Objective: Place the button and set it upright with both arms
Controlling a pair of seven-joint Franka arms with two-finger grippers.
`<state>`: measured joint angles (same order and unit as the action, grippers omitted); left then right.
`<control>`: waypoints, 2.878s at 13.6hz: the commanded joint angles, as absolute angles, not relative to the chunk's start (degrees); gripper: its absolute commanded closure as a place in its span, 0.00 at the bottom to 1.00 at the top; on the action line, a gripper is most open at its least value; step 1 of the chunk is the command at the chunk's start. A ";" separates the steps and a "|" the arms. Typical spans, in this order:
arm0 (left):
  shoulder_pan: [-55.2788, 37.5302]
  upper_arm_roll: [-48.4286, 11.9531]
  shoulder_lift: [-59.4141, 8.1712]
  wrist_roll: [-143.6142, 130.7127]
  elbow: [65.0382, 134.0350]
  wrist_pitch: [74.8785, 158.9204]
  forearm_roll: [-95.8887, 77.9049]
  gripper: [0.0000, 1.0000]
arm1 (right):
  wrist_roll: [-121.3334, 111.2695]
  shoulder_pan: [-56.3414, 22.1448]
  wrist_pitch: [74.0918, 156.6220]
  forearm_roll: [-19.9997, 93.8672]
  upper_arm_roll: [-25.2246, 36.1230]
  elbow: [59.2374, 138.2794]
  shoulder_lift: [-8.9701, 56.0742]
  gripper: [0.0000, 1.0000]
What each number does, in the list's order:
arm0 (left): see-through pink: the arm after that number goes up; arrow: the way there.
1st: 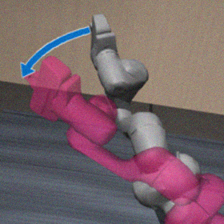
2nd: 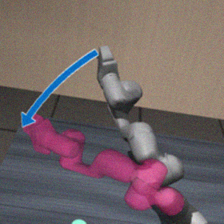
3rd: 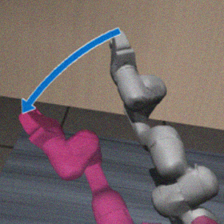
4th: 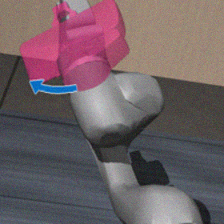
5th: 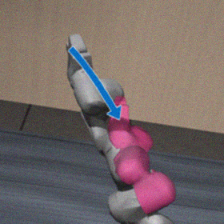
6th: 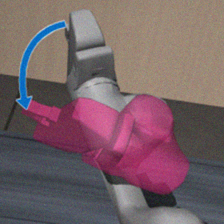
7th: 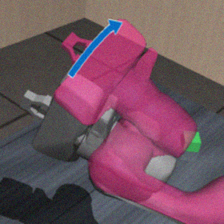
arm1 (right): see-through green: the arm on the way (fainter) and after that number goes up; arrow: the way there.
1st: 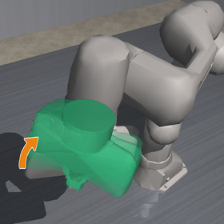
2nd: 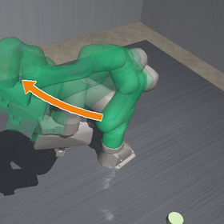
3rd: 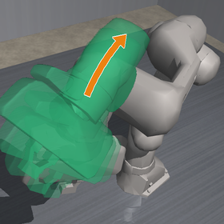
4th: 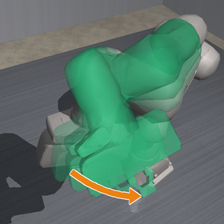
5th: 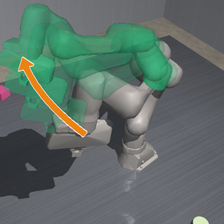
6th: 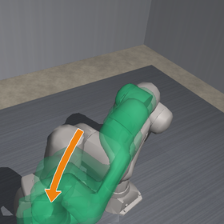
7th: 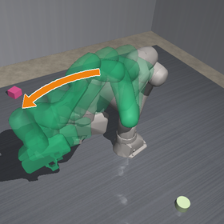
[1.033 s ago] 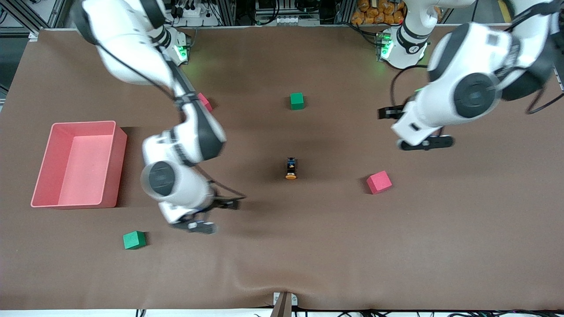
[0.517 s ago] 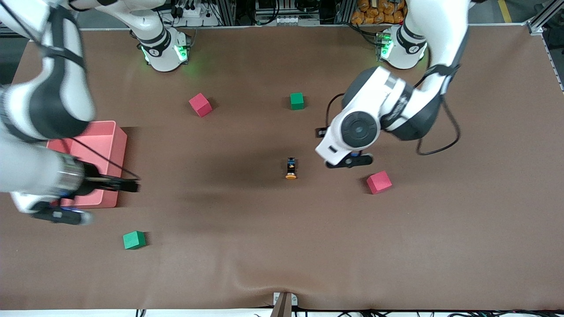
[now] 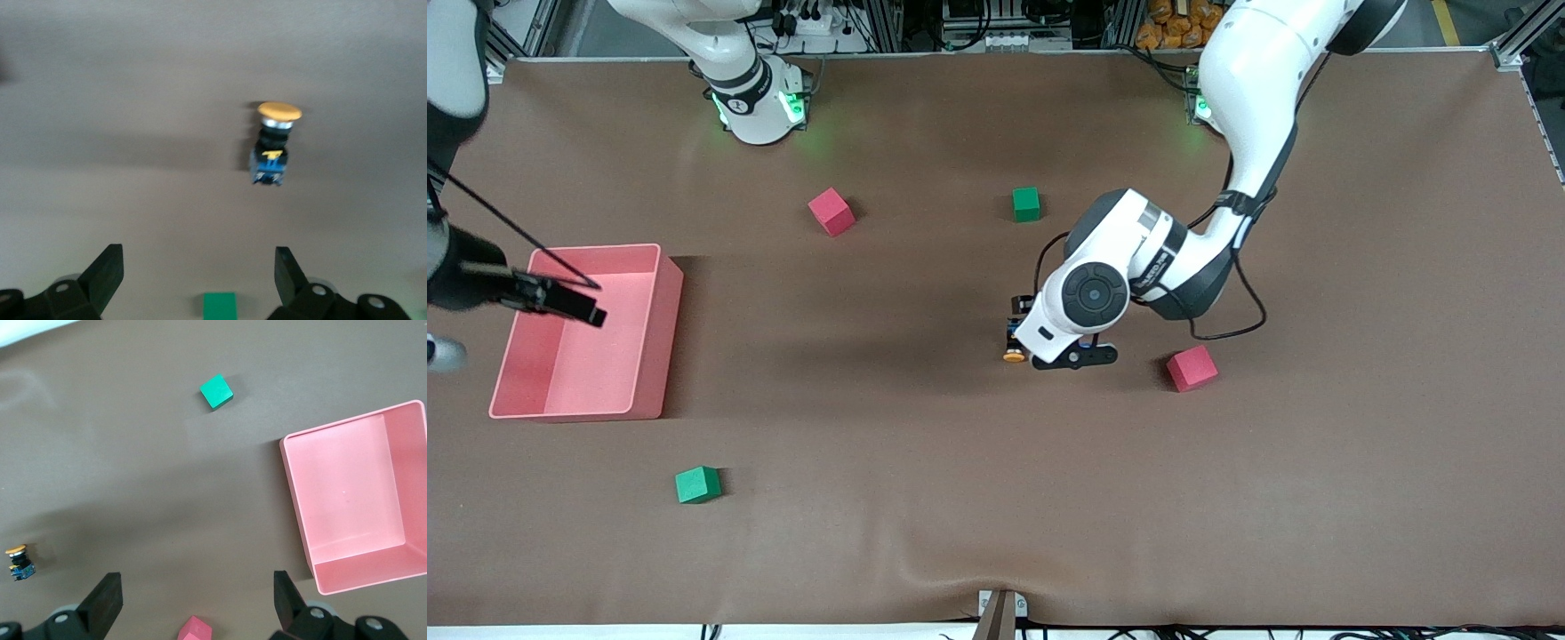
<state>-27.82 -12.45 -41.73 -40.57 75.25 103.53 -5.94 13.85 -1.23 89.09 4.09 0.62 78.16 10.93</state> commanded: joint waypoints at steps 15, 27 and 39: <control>-30.67 -12.22 -53.17 -39.90 71.37 115.93 -10.37 0.07 | 13.97 0.35 92.72 -0.18 -2.90 86.04 0.53 0.00; -30.15 -12.22 -54.40 -38.15 71.10 116.46 -11.16 0.22 | 10.37 0.26 92.72 0.17 -2.90 85.87 0.62 0.00; -30.41 -12.22 -55.81 -38.06 71.10 117.86 -11.16 0.45 | 10.20 1.23 90.88 0.53 -2.72 85.96 0.61 0.00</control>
<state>-30.02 -12.38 -54.25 -39.29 72.77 117.27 -9.86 10.91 -0.68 92.20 0.49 -1.88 87.57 -0.15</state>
